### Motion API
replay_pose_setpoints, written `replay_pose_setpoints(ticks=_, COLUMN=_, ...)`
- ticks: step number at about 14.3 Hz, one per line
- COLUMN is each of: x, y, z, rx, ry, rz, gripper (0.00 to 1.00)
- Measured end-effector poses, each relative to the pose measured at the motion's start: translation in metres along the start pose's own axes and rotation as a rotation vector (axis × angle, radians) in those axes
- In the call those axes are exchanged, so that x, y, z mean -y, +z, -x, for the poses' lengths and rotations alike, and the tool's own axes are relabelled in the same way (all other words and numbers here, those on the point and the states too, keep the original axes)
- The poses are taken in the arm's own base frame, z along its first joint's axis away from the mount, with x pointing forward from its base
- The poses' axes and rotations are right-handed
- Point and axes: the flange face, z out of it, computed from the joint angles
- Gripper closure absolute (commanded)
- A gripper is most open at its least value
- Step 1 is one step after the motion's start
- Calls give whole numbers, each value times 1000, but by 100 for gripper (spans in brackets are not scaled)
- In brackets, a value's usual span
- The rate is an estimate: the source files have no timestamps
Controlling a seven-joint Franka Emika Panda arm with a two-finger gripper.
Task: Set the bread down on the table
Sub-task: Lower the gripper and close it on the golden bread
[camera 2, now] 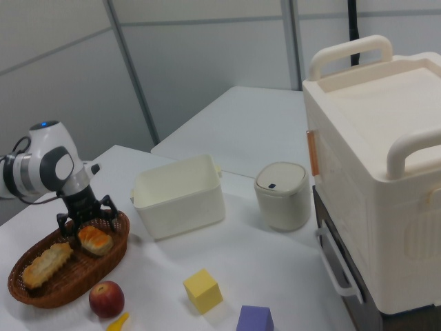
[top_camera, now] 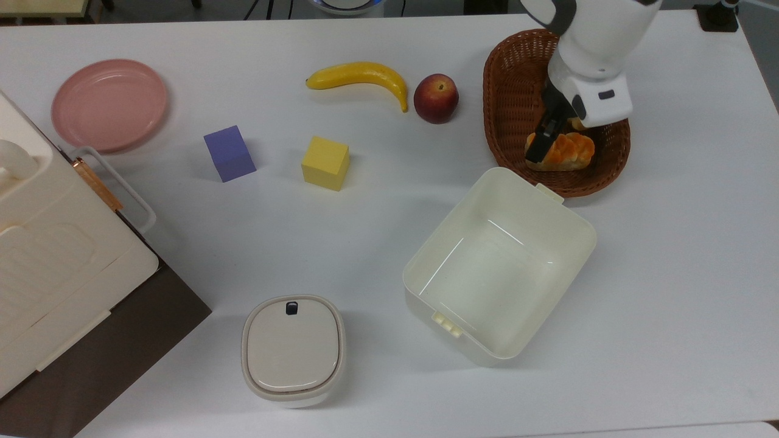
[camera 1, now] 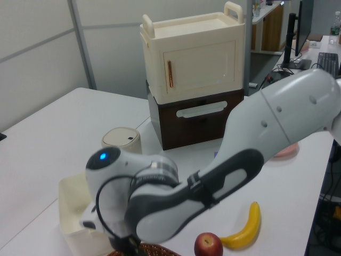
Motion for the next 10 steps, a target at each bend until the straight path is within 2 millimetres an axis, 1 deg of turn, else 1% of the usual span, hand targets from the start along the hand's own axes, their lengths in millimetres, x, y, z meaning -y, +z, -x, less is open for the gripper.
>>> replay_pose_setpoints(ticks=2, x=10, y=17, z=-8, rx=18, ry=-29, rz=6, gripper=0)
replay_pose_setpoints(ticks=3, x=13, y=23, z=-10, rx=31, ry=-44, rz=14, gripper=6)
replay_pose_setpoints(ticks=4, x=15, y=27, z=-11, rx=46, ry=-60, rz=28, gripper=18)
replay_pose_setpoints(ticks=6, x=17, y=36, z=-12, rx=80, ry=-96, rz=65, gripper=37)
replay_pose_setpoints(ticks=7, x=16, y=39, z=-12, rx=89, ry=-105, rz=75, gripper=44)
replay_pose_setpoints(ticks=10, x=16, y=40, z=-12, rx=95, ry=-113, rz=82, gripper=44)
